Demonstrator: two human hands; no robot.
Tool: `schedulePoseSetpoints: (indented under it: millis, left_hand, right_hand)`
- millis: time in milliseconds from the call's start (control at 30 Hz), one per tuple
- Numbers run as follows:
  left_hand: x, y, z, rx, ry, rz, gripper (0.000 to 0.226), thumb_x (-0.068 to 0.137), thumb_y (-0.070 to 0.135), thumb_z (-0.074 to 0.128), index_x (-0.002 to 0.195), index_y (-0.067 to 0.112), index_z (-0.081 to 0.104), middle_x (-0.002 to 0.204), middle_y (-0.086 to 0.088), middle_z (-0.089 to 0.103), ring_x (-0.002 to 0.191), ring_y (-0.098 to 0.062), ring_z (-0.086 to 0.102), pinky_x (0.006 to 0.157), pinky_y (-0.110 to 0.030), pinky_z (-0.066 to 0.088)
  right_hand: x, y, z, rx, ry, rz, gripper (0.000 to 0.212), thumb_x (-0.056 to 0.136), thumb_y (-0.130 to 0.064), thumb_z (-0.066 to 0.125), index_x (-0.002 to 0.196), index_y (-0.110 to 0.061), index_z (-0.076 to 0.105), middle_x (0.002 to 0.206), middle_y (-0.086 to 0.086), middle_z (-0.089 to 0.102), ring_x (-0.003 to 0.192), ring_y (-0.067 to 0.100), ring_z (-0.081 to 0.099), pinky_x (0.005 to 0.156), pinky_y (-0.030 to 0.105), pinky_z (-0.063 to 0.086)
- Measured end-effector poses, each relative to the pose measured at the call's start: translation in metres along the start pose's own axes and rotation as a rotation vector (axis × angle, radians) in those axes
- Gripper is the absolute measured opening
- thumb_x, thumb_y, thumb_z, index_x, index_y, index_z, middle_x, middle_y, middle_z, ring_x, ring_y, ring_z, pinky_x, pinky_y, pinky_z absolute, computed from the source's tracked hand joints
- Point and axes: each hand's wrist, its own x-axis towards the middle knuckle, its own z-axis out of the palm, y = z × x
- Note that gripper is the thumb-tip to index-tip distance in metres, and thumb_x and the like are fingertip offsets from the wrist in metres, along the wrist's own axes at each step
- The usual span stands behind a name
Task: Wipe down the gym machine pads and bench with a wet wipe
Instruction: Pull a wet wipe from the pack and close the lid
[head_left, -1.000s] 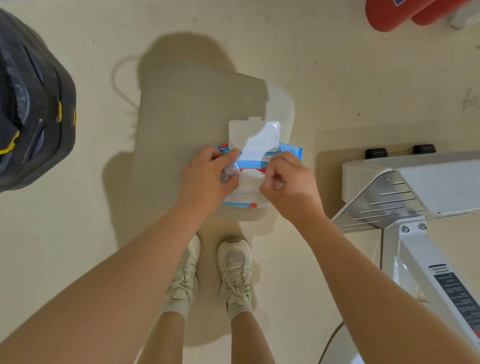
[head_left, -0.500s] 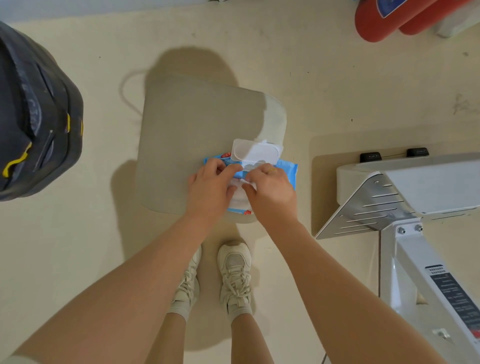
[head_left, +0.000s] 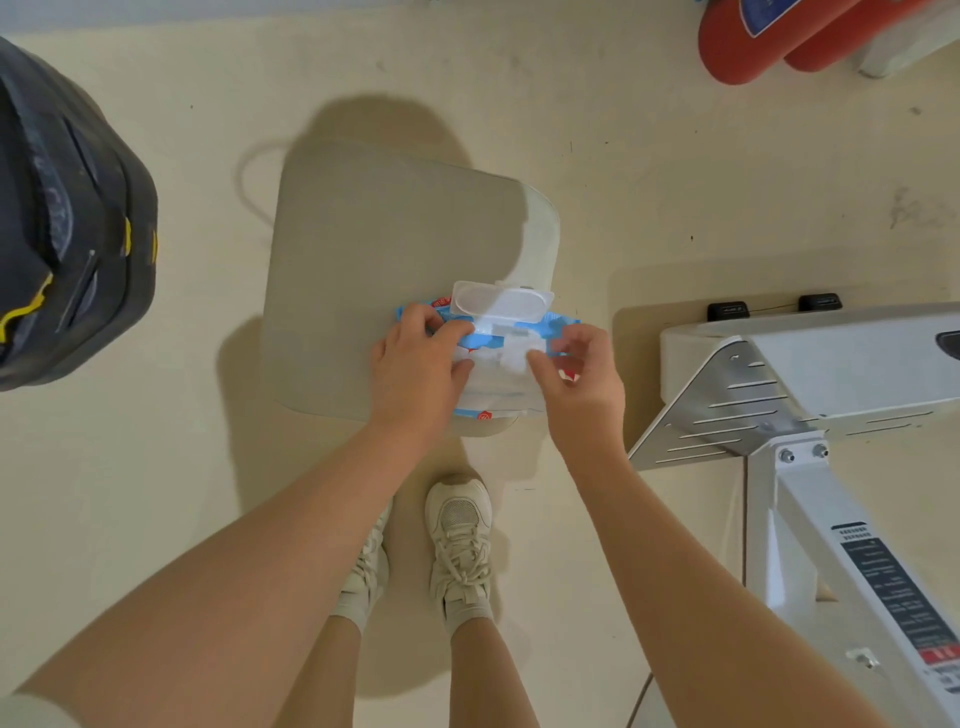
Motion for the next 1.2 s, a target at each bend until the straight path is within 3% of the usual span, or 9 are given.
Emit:
schedulePoseSetpoints:
  millis: [67, 167, 367, 500, 633, 767, 833, 1033, 1200]
  left_hand:
    - [-0.003, 0.002, 0.000, -0.038, 0.069, 0.039, 0.032, 0.084, 0.016, 0.061, 0.116, 0.016, 0.061, 0.116, -0.011, 0.048, 0.105, -0.028, 0.050, 0.089, -0.034, 0.032]
    - [-0.002, 0.004, 0.004, -0.149, 0.046, 0.090, 0.025, 0.083, 0.010, 0.062, 0.108, 0.010, 0.065, 0.107, -0.012, 0.054, 0.097, -0.028, 0.057, 0.085, -0.040, 0.044]
    - [0.008, 0.003, 0.013, -0.128, 0.060, 0.128, 0.017, 0.083, 0.011, 0.061, 0.098, 0.008, 0.068, 0.101, -0.012, 0.058, 0.104, -0.029, 0.057, 0.085, -0.043, 0.045]
    - [0.013, 0.003, 0.011, -0.100, 0.077, 0.187, 0.011, 0.084, 0.011, 0.059, 0.087, 0.004, 0.066, 0.096, -0.012, 0.058, 0.083, -0.029, 0.056, 0.069, -0.036, 0.045]
    - [0.011, -0.002, 0.009, -0.114, 0.081, 0.192, 0.012, 0.087, 0.008, 0.052, 0.087, 0.002, 0.062, 0.101, -0.010, 0.057, 0.094, -0.028, 0.055, 0.068, -0.025, 0.034]
    - [0.004, -0.003, 0.009, -0.084, 0.083, 0.227, 0.012, 0.086, 0.003, 0.052, 0.085, -0.002, 0.063, 0.103, -0.012, 0.060, 0.090, -0.030, 0.058, 0.065, -0.029, 0.037]
    - [0.002, 0.000, 0.008, -0.100, 0.073, 0.224, 0.014, 0.087, 0.003, 0.051, 0.085, -0.003, 0.063, 0.105, -0.012, 0.060, 0.089, -0.028, 0.059, 0.068, -0.035, 0.045]
    - [0.002, 0.008, 0.006, -0.187, 0.022, 0.082, 0.016, 0.092, 0.010, 0.047, 0.091, 0.000, 0.059, 0.097, -0.011, 0.059, 0.079, -0.023, 0.050, 0.065, -0.026, 0.032]
    - [-0.008, 0.016, -0.009, -0.675, -0.093, -0.058, 0.014, 0.092, 0.013, 0.049, 0.081, 0.021, 0.053, 0.092, 0.012, 0.062, 0.079, -0.004, 0.054, 0.068, -0.012, 0.037]
  right_hand:
    - [-0.004, -0.005, 0.005, -0.118, 0.131, -0.133, 0.018, 0.084, -0.008, 0.061, 0.086, -0.018, 0.045, 0.082, -0.015, 0.046, 0.071, 0.003, 0.049, 0.062, 0.010, 0.036]
    - [-0.012, -0.001, 0.016, -0.252, 0.074, -0.254, 0.005, 0.088, -0.006, 0.055, 0.087, -0.010, 0.058, 0.088, -0.002, 0.053, 0.075, 0.018, 0.051, 0.065, 0.020, 0.036]
    - [-0.006, 0.010, 0.034, -0.489, 0.021, -0.217, 0.035, 0.086, -0.024, 0.061, 0.115, -0.004, 0.055, 0.121, 0.011, 0.052, 0.106, 0.028, 0.048, 0.088, 0.035, 0.040]
    - [0.000, 0.005, 0.033, -0.513, 0.073, -0.226, 0.015, 0.087, -0.012, 0.054, 0.097, -0.002, 0.059, 0.103, 0.011, 0.058, 0.088, 0.025, 0.050, 0.065, 0.024, 0.027]
    - [0.001, -0.005, 0.026, -0.115, 0.189, 0.063, 0.019, 0.080, -0.004, 0.055, 0.065, -0.014, 0.048, 0.064, -0.001, 0.050, 0.059, 0.012, 0.041, 0.052, 0.016, 0.031]
    - [-0.004, -0.014, 0.004, 0.689, 0.188, 0.415, 0.026, 0.086, 0.002, 0.047, 0.065, -0.014, 0.044, 0.063, 0.002, 0.050, 0.062, 0.013, 0.047, 0.067, 0.023, 0.045]
    - [-0.007, -0.015, -0.006, 0.803, 0.143, 0.473, 0.026, 0.090, 0.000, 0.045, 0.069, -0.014, 0.044, 0.061, 0.000, 0.057, 0.063, 0.014, 0.053, 0.072, 0.027, 0.049]
    - [-0.004, -0.011, -0.008, 0.410, 0.159, 0.375, 0.021, 0.093, -0.005, 0.039, 0.075, -0.015, 0.044, 0.070, 0.002, 0.050, 0.065, 0.014, 0.049, 0.069, 0.029, 0.050]
    - [0.007, -0.010, -0.008, 0.046, -0.049, 0.117, 0.021, 0.095, -0.019, 0.045, 0.074, -0.018, 0.049, 0.071, 0.002, 0.049, 0.066, 0.015, 0.044, 0.063, 0.030, 0.040]
